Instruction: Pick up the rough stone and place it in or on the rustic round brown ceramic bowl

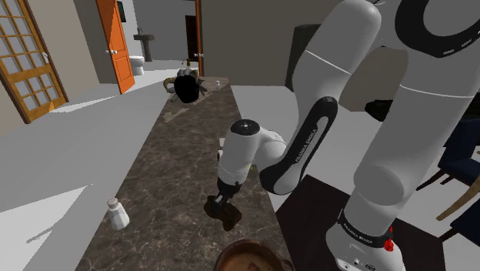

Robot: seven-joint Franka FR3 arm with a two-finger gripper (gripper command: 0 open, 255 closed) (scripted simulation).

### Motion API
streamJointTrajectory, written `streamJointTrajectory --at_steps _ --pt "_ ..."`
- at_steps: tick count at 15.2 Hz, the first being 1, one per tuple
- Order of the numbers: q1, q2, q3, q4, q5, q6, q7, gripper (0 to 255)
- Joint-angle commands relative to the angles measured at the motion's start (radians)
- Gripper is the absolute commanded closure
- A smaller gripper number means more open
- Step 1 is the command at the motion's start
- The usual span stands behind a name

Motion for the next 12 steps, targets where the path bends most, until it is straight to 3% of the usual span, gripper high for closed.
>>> streamJointTrajectory --at_steps 1,9,10,12 --pt "0.015 0.071 -0.058 0.032 -0.228 0.010 0.170 0" --pt "0.034 0.069 -0.076 0.032 -0.220 0.012 0.165 0" --pt "0.034 0.069 -0.076 0.032 -0.220 0.012 0.165 255" --pt "0.034 0.069 -0.076 0.031 -0.219 0.012 0.164 255"
